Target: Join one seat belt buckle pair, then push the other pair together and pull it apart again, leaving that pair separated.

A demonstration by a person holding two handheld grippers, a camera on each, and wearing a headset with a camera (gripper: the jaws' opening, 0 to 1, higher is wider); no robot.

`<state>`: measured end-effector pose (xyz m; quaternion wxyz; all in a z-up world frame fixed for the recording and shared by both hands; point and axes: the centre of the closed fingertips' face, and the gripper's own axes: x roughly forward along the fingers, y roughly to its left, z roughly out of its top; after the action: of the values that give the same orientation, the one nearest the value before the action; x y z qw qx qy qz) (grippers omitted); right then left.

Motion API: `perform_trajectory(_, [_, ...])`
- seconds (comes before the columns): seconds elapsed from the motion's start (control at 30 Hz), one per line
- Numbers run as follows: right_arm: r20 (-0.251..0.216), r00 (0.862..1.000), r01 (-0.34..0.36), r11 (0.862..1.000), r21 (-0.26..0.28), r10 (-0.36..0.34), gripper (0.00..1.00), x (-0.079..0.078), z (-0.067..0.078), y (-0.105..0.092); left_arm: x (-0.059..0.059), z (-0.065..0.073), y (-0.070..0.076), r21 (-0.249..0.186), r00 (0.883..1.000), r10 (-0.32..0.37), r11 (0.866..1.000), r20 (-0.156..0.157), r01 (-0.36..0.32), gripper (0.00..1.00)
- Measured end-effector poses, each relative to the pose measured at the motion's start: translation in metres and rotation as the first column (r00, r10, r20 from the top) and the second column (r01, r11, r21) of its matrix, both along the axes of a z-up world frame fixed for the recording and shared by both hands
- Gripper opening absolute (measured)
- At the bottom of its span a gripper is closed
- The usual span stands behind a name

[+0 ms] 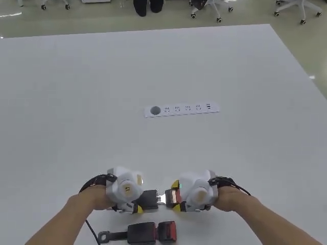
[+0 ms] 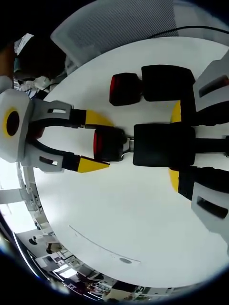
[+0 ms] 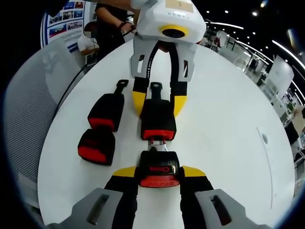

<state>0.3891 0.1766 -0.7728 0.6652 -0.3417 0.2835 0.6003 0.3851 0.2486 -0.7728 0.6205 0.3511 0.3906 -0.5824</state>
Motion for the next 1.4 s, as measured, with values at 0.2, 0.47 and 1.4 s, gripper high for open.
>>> perform_trajectory(0.2, [-0.002, 1.0, -0.002, 1.0, -0.014, 0.002, 0.3, -0.002, 0.003, 0.002, 0.0, -0.001, 0.0, 0.005, 1.0, -0.004, 1.0, -0.002, 0.004, 0.33])
perform_trajectory(0.47, [-0.003, 1.0, 0.011, 1.0, -0.015, -0.011, 0.3, -0.001, 0.002, 0.004, 0.001, 0.0, 0.0, -0.009, 1.0, 0.011, 1.0, -0.007, -0.011, 0.33])
perform_trajectory(1.4, [0.011, 1.0, -0.015, 1.0, -0.025, 0.015, 0.29, -0.002, 0.0, 0.022, 0.0, -0.002, -0.001, -0.013, 1.0, -0.024, 1.0, 0.002, 0.024, 0.32])
